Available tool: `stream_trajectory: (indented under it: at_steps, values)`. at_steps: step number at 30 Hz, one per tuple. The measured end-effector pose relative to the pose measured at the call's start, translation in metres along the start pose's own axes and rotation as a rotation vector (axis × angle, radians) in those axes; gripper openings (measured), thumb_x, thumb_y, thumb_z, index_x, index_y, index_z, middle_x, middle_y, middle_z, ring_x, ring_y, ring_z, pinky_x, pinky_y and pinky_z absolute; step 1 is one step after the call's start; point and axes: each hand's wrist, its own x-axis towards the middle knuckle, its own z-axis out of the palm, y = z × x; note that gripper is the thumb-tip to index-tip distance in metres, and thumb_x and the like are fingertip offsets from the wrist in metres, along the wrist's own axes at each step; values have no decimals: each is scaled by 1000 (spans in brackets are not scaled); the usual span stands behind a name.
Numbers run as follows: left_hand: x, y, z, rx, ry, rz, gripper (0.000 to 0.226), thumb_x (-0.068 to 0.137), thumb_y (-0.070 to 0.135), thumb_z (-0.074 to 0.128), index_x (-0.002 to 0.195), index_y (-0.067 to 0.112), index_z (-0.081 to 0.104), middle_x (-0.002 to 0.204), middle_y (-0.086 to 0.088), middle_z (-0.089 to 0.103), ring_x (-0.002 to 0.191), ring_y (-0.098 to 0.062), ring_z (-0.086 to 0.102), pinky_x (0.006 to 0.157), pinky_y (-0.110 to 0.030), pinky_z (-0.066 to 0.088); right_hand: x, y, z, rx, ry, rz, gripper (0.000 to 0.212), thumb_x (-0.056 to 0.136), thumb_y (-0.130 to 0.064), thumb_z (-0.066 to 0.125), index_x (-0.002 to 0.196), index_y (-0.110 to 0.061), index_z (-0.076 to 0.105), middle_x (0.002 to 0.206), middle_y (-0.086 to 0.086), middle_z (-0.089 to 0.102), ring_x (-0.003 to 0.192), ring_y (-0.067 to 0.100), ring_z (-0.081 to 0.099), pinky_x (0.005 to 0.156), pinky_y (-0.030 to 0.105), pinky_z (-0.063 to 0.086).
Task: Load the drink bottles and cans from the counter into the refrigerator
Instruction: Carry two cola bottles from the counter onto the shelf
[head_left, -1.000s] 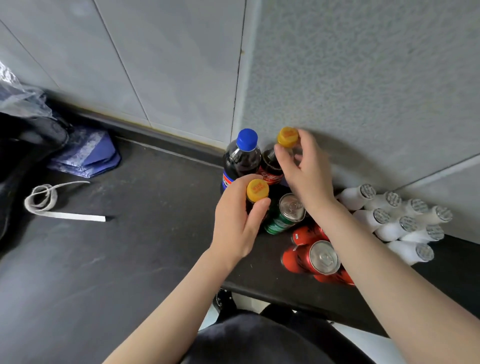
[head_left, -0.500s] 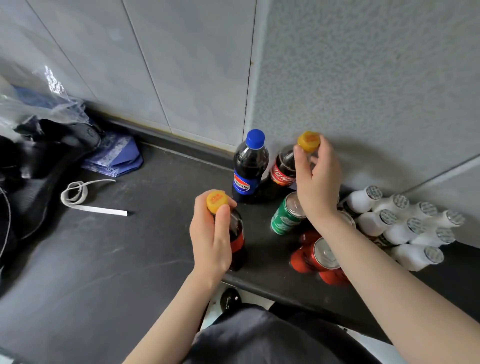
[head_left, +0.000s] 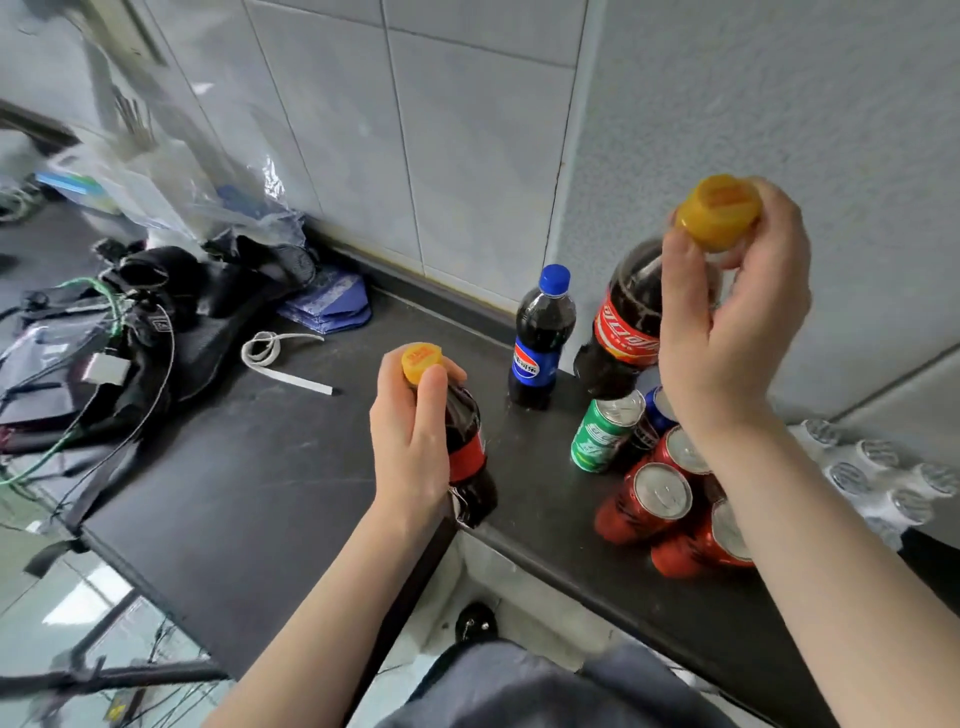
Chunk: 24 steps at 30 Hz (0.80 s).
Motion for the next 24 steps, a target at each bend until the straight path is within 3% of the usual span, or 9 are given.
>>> stream_trajectory:
  at_steps: [6, 10, 12, 15, 19, 24]
  values:
    - [-37, 42, -28, 5, 123, 54, 24, 89, 30, 40, 76, 45, 55, 89, -12, 61, 86, -26, 57, 83, -42, 47, -16, -42, -29, 176, -97, -220, 35, 97, -37, 45, 112, -6, 47, 93, 20, 61, 84, 38, 58, 82, 36, 42]
    - [-85, 61, -54, 21, 233, 37, 23, 91, 30, 40, 80, 43, 56, 87, -11, 62, 82, -29, 59, 84, -57, 46, -39, -63, -40, 395, -206, -169, 28, 98, -35, 45, 109, -10, 51, 93, 17, 60, 84, 39, 59, 76, 52, 46]
    - [-114, 65, -70, 23, 277, -16, 21, 92, 31, 41, 82, 41, 57, 89, -13, 63, 81, -33, 60, 84, -61, 46, -60, -74, -40, 511, -322, -115, 20, 98, -35, 46, 106, -17, 49, 94, 15, 59, 85, 35, 59, 77, 49, 47]
    - [-162, 67, -97, 56, 387, -92, 18, 93, 34, 41, 86, 32, 58, 88, -9, 65, 84, -32, 60, 86, -57, 48, -106, -88, -35, 657, -535, -19, 23, 97, -34, 47, 106, -13, 49, 95, 11, 59, 88, 27, 59, 81, 42, 48]
    - [-230, 63, -132, 157, 547, -203, 24, 95, 32, 41, 81, 33, 60, 91, -10, 64, 91, -24, 60, 90, -45, 48, -178, -110, -34, 753, -757, 86, 22, 96, -36, 48, 106, -16, 50, 100, 2, 57, 93, 31, 60, 82, 48, 48]
    - [-315, 52, -168, 178, 745, -335, 25, 96, 34, 43, 87, 17, 58, 87, -3, 64, 87, -17, 60, 85, -31, 50, -243, -142, -45, 795, -1004, 115, 29, 94, -36, 49, 109, -11, 54, 102, 8, 61, 95, 30, 59, 84, 47, 47]
